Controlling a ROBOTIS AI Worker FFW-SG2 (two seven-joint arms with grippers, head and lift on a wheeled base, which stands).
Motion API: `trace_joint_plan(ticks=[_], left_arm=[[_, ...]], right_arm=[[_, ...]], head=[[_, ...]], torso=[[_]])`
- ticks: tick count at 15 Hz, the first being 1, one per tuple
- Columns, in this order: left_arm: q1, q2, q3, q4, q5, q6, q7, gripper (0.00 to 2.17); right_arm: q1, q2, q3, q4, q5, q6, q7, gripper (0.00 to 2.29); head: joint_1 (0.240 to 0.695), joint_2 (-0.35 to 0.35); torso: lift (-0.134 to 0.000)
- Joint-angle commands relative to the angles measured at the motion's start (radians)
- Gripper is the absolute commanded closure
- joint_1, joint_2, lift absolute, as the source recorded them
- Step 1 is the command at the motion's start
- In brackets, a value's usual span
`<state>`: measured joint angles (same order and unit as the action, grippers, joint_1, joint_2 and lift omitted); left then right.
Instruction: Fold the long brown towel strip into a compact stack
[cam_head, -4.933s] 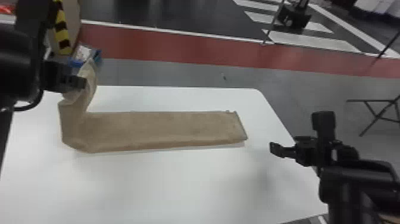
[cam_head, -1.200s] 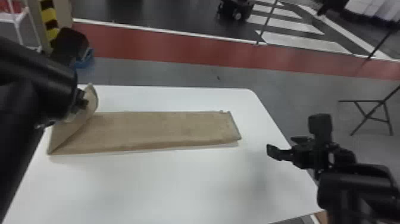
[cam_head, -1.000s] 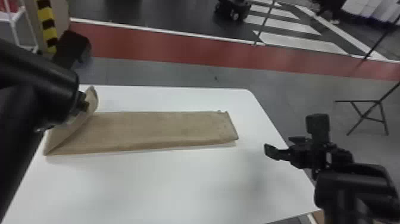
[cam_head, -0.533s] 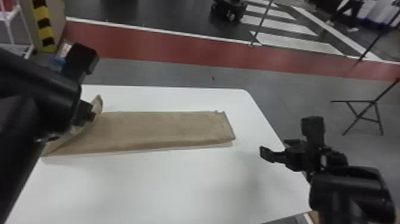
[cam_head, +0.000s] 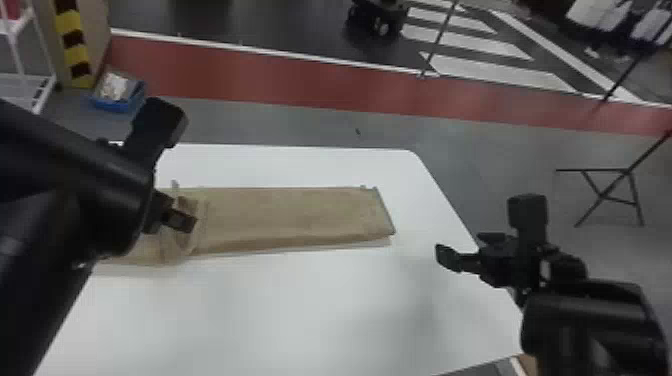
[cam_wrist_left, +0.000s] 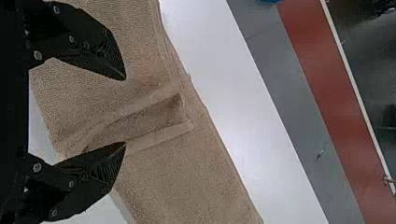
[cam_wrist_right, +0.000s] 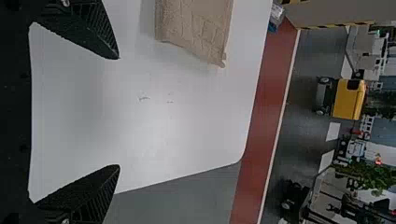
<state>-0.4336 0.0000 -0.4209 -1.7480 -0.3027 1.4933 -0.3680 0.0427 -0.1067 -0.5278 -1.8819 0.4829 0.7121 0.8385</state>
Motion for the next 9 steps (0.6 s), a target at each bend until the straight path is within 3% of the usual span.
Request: trace_joint_plan(ticks=[1,4,6,9], left_arm=[[0.012,-0.003,0.019,-0.010,-0.001,-0.003,-0.003,0.07],[0.046,-0.003,0.133,-0.044,0.017,-0.037,-0.020,0.08],[0.055,-0.003,0.220,-0.077,0.042,-0.037,-0.037,0.08],[0.065,-0.003,0.333,-0.114,0.094,-0.034,-0.039,0.08]], right_arm=[[0.000,0.016,0.025,-0.028,-0.007,0.021,-0.001,0.03],[-0.006,0.058,0.117,-0.080,-0.007,0.063,-0.001,0.03],[-0.032,0.102,0.187,-0.095,-0.003,0.109,-0.003,0.03],[-0.098,0.108,0.312,-0.100,0.013,0.146,-0.012,0.03]], head=[[0.695,-0.350],[0.695,-0.350],[0.695,-0.305],[0.695,-0.218]], torso=[[-0.123],[-0.123],[-0.123],[-0.123]])
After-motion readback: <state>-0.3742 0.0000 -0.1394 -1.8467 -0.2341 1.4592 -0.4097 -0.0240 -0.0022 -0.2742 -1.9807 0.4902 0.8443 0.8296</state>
